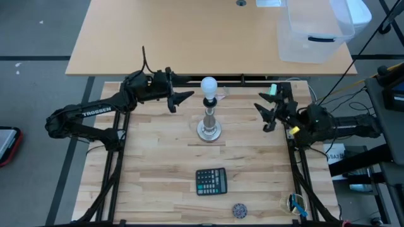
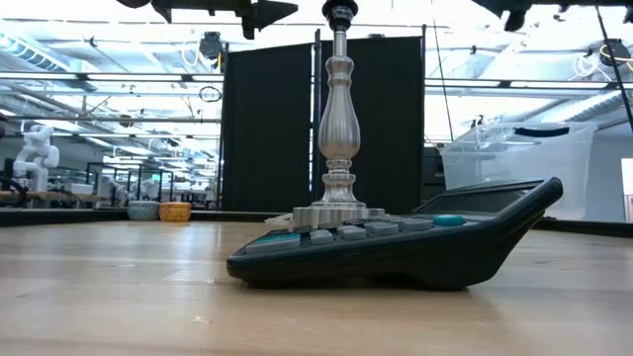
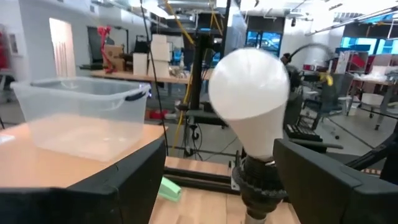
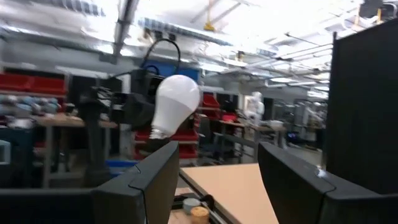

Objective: Screw lightbulb
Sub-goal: Insert the light bulb into the lamp

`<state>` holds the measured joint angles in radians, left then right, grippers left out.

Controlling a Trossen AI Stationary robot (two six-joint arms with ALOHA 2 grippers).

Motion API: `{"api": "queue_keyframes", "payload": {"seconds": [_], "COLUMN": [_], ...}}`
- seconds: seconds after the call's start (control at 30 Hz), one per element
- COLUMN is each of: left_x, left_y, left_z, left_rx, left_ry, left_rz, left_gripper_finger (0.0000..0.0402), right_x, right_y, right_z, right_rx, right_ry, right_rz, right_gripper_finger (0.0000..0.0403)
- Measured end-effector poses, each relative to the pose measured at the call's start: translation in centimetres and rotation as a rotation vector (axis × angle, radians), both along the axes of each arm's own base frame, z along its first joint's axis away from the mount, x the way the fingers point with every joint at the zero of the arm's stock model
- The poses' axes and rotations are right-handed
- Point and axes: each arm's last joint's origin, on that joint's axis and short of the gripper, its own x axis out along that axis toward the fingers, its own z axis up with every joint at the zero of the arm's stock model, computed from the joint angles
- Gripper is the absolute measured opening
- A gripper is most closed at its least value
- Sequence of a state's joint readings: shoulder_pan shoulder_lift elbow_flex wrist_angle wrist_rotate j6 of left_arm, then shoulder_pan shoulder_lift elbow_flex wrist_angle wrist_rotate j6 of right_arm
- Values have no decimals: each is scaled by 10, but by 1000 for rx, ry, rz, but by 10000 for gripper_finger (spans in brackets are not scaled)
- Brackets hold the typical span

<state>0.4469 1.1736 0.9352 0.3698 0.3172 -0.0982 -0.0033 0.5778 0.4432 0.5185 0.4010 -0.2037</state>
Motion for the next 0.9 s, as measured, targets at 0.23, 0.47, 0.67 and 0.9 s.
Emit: {"api": "queue_keyframes", "payload": {"seconds": [0.23,0.47,0.67,0.9], "left_x": [-3,-4,-4,3], "left_y": [6,7,7,7], "left_z": [1,1,10,16], "left_rx": [-6,-2,11,8], "left_ry": [-5,-6,-23,-4], "left_rz": [25,2,-14,-51], "left_gripper_finger": [302,302,302,302], "right_x": [45,80,101,116], "right_y": [-13,-33,-51,-62], "right_z": [23,39,45,44], "right_rx": [7,21,47,67], "right_ry": [114,123,115,136], "right_rz": [-59,-12,-16,-17], "right_gripper_finger": [212,208,189,164]}}
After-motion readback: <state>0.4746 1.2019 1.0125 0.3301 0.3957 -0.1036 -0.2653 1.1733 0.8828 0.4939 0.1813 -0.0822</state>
